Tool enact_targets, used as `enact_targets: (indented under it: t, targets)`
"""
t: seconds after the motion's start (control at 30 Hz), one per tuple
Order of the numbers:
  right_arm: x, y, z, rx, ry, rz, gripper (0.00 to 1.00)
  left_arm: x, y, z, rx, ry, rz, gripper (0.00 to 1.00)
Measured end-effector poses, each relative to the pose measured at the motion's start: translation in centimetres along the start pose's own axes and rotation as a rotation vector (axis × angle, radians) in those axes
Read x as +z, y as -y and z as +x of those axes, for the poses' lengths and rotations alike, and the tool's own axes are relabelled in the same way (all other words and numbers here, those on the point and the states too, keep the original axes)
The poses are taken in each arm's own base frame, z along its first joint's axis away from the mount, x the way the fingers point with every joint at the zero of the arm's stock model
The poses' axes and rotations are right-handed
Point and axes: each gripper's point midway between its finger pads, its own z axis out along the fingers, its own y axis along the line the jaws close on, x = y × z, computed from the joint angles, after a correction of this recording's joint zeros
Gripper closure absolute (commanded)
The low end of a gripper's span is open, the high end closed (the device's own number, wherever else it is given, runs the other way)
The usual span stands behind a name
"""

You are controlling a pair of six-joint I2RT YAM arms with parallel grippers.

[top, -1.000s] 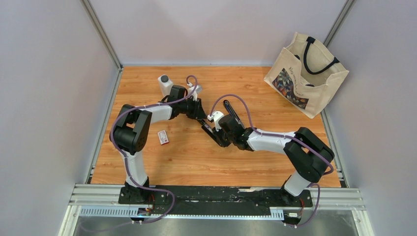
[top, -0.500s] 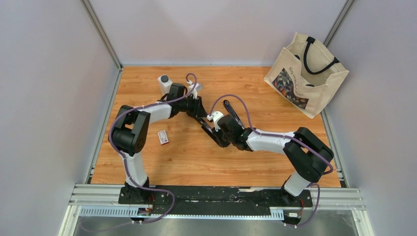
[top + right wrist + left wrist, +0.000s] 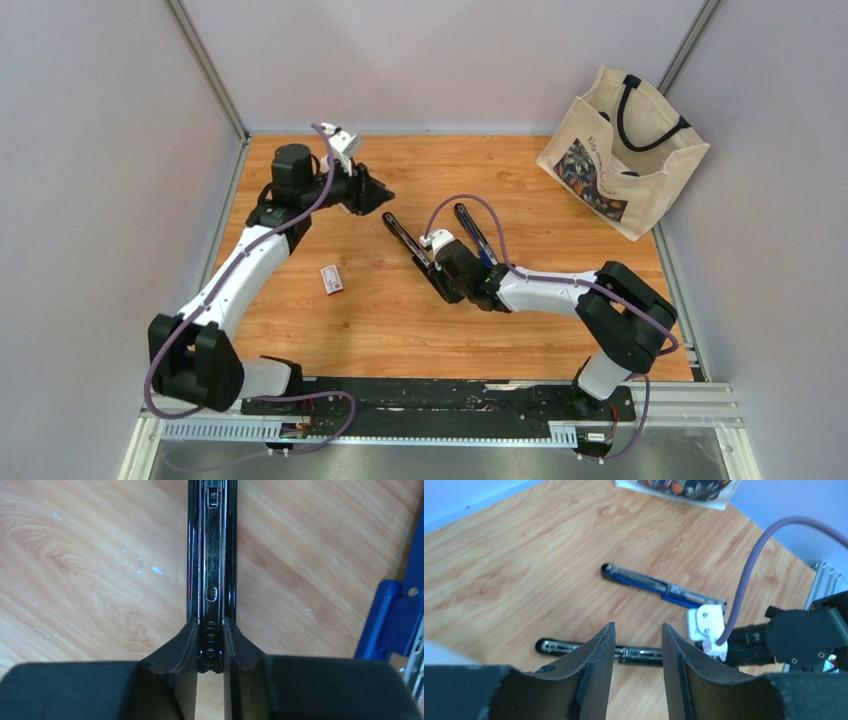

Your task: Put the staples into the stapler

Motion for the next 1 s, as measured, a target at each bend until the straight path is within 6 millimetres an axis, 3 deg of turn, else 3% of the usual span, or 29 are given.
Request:
enact_targets:
  t: [0.07,0.27,0.4,0.8,1.0]
  targets:
    - [-0.2,-0.9,0.3,-0.012,-0.004,0.008,0.9,-2.0,0.1,0.5,0.017,-0.004,-0.025,0.48]
    - [-1.0,-5.0,1.2,-0.1,-0.027,-0.029,0.86,-7.2,0.8,2.8,0.078,-0.03,-0.108,0.46]
    - [-1.0,-5.1,1.3,-0.103,-0.029,-0.023,0.87,-9.2,1.8,3.5,0.117,-0.041,-0.131,0.46]
    - [-0.5,-3.0,0.3,0.009,-0.046,0.084,0.86,-10.8,1.3,6.3,0.12,-0.118,-0.187,0.43]
    - [-0.6,-2.6,0.3,0.048,-0.063,0.123,0.62,-11.1,0.8,6.8,0.143,-0.141,-0.212,0.39]
